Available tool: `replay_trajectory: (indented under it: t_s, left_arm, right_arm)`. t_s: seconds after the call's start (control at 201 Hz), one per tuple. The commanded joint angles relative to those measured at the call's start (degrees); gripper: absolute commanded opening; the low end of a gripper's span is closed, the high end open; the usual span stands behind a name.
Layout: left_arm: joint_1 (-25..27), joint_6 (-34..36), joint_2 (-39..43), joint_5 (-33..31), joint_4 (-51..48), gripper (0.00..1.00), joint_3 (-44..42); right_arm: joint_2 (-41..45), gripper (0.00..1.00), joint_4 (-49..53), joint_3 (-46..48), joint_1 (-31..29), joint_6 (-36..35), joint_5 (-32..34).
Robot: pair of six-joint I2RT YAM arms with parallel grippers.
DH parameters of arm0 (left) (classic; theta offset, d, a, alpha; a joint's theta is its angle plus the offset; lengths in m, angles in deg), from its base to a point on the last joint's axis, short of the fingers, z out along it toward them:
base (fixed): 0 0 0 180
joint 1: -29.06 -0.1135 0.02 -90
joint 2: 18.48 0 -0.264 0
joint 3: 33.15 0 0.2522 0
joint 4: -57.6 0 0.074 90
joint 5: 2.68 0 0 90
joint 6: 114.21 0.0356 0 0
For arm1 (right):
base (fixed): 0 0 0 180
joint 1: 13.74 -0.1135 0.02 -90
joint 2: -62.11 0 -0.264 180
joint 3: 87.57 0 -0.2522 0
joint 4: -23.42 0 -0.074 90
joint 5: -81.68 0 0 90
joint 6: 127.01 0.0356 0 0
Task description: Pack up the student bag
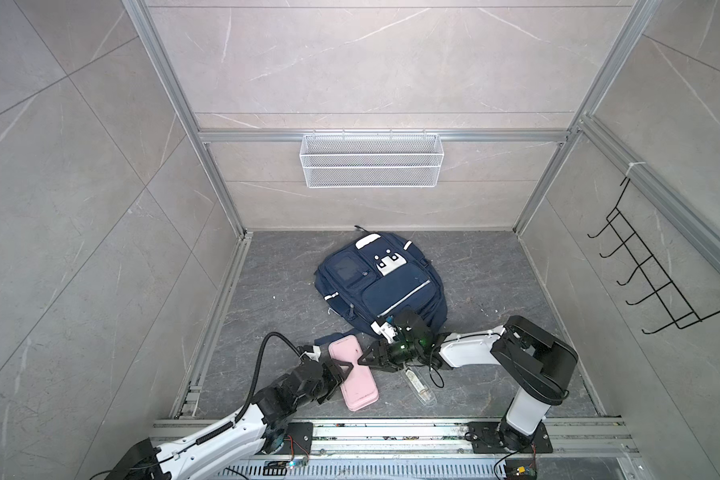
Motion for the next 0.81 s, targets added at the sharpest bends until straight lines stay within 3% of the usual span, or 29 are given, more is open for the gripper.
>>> replay_trajectory:
  t_s: [0.0, 0.304, 0.801]
  left_arm:
    - [0.34, 0.97, -1.08, 2.77, 5.05, 0.58, 0.31]
    - [0.32, 1.02, -0.64, 2.97, 9.69, 0.57, -0.17]
    - [-0.99, 0.54, 9.24, 2.89, 6.84, 0.32, -0.63]
  right_arm:
    - [0.16, 0.55, -11.77, -1.02, -1.33, 2.25, -7.03]
    - [-0.37, 0.54, -10.42, -1.05, -1.39, 1.38, -6.11]
    - [3.3, 0.57, -8.7, 1.47, 1.27, 0.91, -4.7]
